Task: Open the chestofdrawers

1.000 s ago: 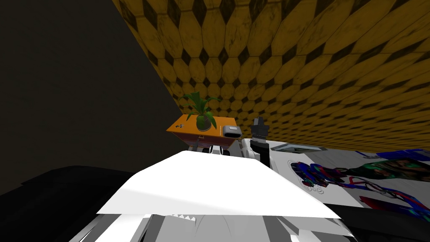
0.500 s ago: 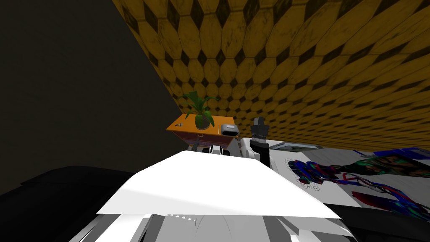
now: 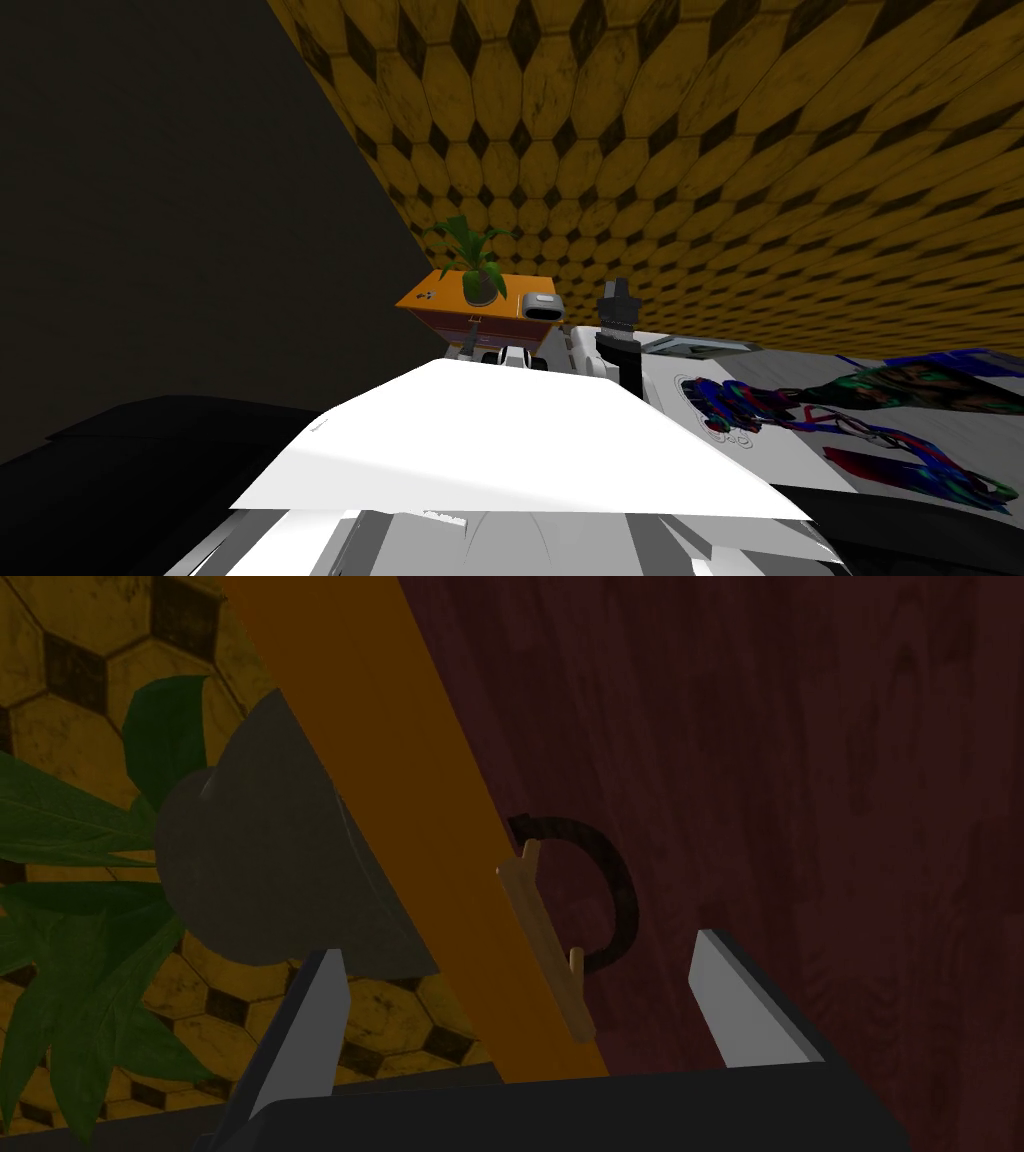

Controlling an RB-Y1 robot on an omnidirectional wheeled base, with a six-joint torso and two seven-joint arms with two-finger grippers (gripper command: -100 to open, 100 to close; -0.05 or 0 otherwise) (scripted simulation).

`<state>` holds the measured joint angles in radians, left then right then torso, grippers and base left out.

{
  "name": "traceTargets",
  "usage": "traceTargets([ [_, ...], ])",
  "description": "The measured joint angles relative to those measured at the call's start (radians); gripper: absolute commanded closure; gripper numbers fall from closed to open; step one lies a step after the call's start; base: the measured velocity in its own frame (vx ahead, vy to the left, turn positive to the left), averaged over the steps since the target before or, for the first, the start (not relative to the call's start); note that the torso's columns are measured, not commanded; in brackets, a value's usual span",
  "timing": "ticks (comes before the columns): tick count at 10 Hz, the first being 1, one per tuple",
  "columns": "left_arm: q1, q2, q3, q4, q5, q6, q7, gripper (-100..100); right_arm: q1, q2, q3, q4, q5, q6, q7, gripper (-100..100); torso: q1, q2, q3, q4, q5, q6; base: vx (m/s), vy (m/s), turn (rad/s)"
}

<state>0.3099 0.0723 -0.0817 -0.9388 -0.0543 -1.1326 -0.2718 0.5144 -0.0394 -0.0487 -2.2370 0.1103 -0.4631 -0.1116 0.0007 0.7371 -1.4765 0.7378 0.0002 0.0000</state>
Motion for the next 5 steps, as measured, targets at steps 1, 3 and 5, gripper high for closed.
traceTargets([
  [1, -0.001, -0.003, 0.0, 0.0, 0.0, 0.002, 0.0, -100, 0.0, 0.0, 0.0, 0.0, 0.0, 0.0, 0.0, 0, 0.0, 0.0, 0.0, 0.0, 0.0, 0.0, -0.001, -0.017, 0.003],
  [3, -0.014, 0.005, 0.004, -0.032, 0.002, 0.044, 0.008, -100, 0.0, 0.0, 0.0, 0.0, 0.0, 0.0, 0.0, 0, -0.001, 0.0, 0.0, 0.0, 0.0, 0.0, 0.004, -0.021, 0.001],
  [5, -0.029, 0.011, 0.009, -0.053, 0.004, 0.079, 0.015, -100, 0.0, 0.0, 0.0, 0.0, 0.0, 0.0, 0.0, 0, -0.001, 0.001, 0.001, 0.0, 0.0, 0.0, 0.002, -0.013, 0.001],
])
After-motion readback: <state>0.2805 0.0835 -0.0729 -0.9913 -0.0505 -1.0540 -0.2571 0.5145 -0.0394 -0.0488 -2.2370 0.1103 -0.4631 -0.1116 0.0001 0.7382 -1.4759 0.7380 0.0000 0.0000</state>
